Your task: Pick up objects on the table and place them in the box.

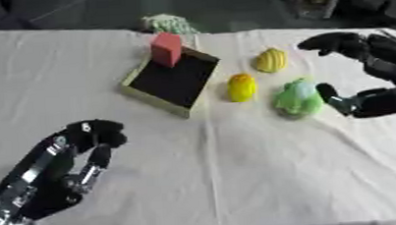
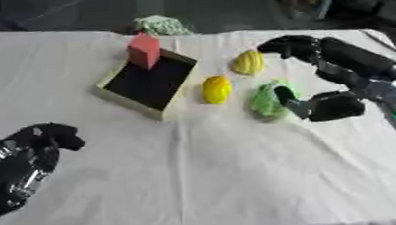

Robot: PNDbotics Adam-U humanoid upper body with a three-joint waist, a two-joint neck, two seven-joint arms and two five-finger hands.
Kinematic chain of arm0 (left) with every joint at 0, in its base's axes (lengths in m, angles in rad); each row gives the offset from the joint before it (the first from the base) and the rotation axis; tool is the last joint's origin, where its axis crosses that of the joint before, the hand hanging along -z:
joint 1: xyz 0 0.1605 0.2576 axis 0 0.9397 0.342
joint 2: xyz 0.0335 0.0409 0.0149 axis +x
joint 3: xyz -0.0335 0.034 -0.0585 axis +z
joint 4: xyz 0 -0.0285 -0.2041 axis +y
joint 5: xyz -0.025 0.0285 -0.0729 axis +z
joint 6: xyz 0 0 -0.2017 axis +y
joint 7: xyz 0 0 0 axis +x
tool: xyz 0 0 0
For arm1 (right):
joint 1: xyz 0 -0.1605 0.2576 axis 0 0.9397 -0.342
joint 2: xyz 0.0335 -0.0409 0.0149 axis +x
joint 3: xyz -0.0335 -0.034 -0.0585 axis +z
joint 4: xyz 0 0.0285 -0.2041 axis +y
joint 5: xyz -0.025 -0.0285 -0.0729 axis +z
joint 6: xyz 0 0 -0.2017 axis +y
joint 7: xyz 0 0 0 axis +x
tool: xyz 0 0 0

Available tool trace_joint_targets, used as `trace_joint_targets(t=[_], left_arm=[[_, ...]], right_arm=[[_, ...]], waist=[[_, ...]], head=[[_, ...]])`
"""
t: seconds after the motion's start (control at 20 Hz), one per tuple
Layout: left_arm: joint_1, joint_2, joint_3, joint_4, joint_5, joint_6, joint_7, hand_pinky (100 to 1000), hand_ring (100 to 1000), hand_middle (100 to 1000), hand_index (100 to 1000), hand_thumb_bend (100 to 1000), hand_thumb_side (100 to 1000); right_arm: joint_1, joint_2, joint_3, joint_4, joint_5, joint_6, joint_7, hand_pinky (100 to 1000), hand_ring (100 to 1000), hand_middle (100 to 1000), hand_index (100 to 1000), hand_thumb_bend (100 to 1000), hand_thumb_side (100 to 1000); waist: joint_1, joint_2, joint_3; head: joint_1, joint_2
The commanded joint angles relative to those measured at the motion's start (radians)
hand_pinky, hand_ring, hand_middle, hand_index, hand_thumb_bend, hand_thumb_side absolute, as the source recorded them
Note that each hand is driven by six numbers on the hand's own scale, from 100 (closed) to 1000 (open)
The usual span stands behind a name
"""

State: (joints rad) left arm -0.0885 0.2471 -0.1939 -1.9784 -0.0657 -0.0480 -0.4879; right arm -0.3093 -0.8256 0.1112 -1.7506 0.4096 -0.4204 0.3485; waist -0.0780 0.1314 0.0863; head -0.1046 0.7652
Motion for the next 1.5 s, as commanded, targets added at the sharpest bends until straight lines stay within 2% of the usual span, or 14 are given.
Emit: trace_joint_targets(t=[0.05, 0.4, 0.55, 0.65, 0.85, 1.15, 1.5], left_arm=[[-0.008, 0.015, -0.004, -0.022, 0.004, -0.001, -0.006, 753, 726, 634, 807, 100, 574], [-0.01, 0.014, -0.005, -0.022, 0.009, -0.003, -0.009, 753, 725, 633, 807, 100, 573], [-0.01, 0.013, -0.006, -0.022, 0.009, -0.003, -0.011, 753, 725, 633, 807, 100, 574], [-0.01, 0.013, -0.006, -0.022, 0.009, -0.002, -0.012, 753, 725, 633, 807, 100, 575], [-0.009, 0.012, -0.007, -0.022, 0.007, -0.001, -0.013, 753, 725, 633, 807, 100, 577], [-0.009, 0.012, -0.007, -0.022, 0.006, -0.001, -0.013, 753, 725, 633, 808, 100, 579], [-0.008, 0.012, -0.007, -0.022, 0.005, -0.002, -0.014, 753, 725, 633, 808, 100, 580]], right_arm=[[-0.043, -0.069, 0.002, 0.068, 0.036, -0.019, 0.013, 874, 959, 931, 1000, 100, 218], [-0.124, -0.02, 0.012, 0.245, 0.143, -0.033, 0.055, 935, 983, 943, 1000, 100, 251], [-0.156, 0.013, 0.015, 0.35, 0.21, -0.063, 0.041, 940, 985, 943, 1000, 100, 276], [-0.165, 0.022, 0.019, 0.386, 0.238, -0.087, 0.029, 942, 985, 941, 1000, 100, 304], [-0.165, 0.031, 0.03, 0.412, 0.259, -0.115, 0.032, 943, 984, 940, 1000, 100, 407], [-0.158, 0.038, 0.047, 0.417, 0.261, -0.137, 0.082, 940, 979, 936, 1000, 100, 557], [-0.162, 0.053, 0.054, 0.421, 0.265, -0.143, 0.123, 935, 978, 936, 1000, 100, 606]], waist=[[0.003, -0.011, 0.002], [0.006, -0.012, 0.008], [0.007, -0.012, 0.01], [0.007, -0.012, 0.011], [0.006, -0.011, 0.011], [0.007, -0.011, 0.011], [0.009, -0.009, 0.01]], head=[[-0.008, 0.005], [-0.017, 0.005], [-0.018, 0.005], [-0.019, 0.005], [-0.021, 0.005], [-0.023, 0.005], [-0.025, 0.005]])
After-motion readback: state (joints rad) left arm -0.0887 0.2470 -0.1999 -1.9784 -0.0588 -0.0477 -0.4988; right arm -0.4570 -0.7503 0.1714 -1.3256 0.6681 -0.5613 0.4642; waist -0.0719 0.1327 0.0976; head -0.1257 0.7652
